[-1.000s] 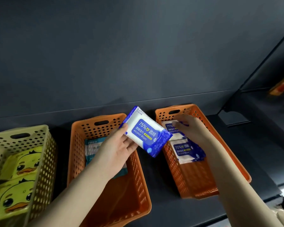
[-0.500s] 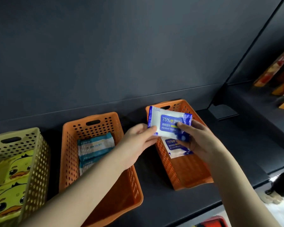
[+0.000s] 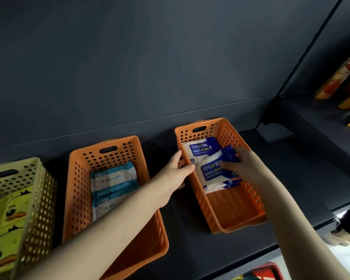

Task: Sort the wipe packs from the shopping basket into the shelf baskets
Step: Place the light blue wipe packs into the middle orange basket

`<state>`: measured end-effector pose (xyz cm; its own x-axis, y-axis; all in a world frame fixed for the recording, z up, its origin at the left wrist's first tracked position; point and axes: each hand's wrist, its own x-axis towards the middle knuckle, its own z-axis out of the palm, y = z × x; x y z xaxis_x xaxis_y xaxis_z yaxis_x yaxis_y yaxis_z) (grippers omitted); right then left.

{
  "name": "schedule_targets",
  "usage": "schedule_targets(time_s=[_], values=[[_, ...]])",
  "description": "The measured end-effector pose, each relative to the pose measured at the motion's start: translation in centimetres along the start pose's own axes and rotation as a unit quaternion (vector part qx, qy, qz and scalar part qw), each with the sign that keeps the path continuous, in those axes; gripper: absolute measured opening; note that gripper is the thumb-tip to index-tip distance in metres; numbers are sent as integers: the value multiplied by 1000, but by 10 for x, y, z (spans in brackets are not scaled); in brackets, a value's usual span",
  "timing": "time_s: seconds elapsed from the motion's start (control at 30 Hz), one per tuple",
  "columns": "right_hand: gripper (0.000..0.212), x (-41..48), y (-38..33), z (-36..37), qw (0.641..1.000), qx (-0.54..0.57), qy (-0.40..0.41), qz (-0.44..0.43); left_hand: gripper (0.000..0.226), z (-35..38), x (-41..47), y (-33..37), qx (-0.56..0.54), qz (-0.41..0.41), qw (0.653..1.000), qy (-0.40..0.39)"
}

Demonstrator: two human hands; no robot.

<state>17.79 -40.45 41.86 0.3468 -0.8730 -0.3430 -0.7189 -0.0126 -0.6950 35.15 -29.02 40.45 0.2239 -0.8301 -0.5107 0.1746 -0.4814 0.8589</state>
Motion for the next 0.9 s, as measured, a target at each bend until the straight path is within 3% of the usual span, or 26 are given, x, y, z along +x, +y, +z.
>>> schedule_targets(time_s=[0.13, 0.23, 0.4, 0.6, 0.9], values=[[72, 5, 3, 13, 997, -60, 47, -10, 65, -4, 2, -3, 5, 3, 1000, -5], [76, 7, 6, 16, 994, -95, 45, -26, 65, -4, 3, -4, 6, 6, 1000, 3], [56, 3, 5, 17, 966, -241, 52, -81, 64, -5, 4, -6, 9, 8, 1000, 7], [52, -3, 6, 21, 963, -236, -20, -132, 62, -6, 5, -8, 26, 6, 1000, 6], [50, 2, 3, 24, 961, -244, -42, -121, 63, -4, 5, -5, 38, 4, 999, 7]])
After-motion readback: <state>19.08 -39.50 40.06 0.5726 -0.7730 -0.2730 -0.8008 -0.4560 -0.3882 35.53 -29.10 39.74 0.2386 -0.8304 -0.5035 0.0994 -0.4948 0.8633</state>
